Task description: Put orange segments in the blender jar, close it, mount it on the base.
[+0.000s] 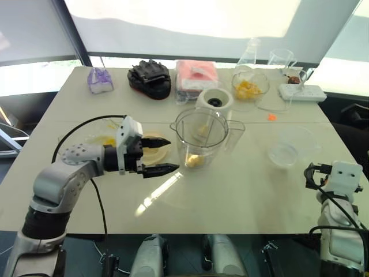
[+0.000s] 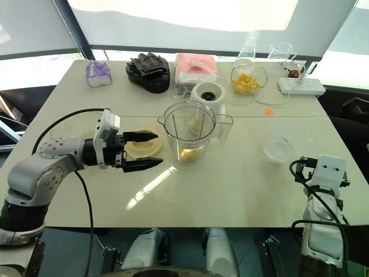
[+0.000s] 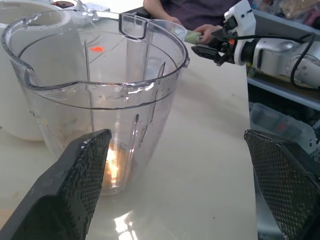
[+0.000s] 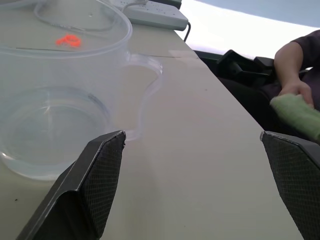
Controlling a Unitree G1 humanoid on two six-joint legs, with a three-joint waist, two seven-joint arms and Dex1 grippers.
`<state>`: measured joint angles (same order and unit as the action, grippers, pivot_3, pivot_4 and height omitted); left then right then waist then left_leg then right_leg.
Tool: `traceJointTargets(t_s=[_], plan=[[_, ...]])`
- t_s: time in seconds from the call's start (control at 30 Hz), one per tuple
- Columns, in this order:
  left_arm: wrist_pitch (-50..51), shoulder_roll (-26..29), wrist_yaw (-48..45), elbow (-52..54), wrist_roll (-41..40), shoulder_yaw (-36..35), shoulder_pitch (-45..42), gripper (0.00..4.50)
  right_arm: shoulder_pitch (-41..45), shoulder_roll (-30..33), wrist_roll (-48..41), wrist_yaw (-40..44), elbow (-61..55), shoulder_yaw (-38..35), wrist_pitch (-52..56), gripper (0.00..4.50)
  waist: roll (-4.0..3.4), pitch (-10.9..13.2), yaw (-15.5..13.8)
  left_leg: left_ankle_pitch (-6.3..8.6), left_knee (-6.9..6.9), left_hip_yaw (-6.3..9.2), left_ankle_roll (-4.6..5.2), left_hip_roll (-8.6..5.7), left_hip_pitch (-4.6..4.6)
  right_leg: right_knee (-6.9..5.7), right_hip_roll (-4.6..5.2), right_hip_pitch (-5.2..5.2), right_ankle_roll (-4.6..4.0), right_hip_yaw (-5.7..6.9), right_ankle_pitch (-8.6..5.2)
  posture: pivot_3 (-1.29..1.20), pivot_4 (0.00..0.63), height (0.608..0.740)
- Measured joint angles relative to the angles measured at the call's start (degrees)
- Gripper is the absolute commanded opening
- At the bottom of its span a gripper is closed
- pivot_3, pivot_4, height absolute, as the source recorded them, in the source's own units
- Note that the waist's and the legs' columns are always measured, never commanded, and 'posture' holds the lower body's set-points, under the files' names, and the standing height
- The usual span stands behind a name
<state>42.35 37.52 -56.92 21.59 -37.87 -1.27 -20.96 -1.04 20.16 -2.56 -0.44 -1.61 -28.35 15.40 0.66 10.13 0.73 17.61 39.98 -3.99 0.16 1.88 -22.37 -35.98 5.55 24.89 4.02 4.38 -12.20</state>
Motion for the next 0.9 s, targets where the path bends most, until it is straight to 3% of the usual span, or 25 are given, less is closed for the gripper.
traceJointTargets(t_s=[0.43, 0.9], plan=[[0.84, -0.15, 2.39, 1.11, -0.94, 0.36, 0.51, 4.43, 3.16, 3.42, -3.72, 6.08, 9.66, 0.42, -4.96, 4.5, -0.04, 0.01, 0.0, 0.0, -0.08, -0.02, 0.0, 0.0, 0.01, 0.04, -0.02, 0.0, 0.07, -0.03, -0.03, 0.0, 0.15, 0.74], [1.08, 0.43, 2.38, 1.3, -1.46, 0.53, 0.57, 4.43, 17.34, 7.9, -3.13, 6.21, 33.88, 2.98, -15.79, 4.5, -0.05, 0.03, 0.4, 0.0, -0.1, -0.2, 0.01, -0.01, 0.07, 0.04, -0.07, 0.02, 0.02, -0.23, 0.01, 0.0, 0.15, 0.74]])
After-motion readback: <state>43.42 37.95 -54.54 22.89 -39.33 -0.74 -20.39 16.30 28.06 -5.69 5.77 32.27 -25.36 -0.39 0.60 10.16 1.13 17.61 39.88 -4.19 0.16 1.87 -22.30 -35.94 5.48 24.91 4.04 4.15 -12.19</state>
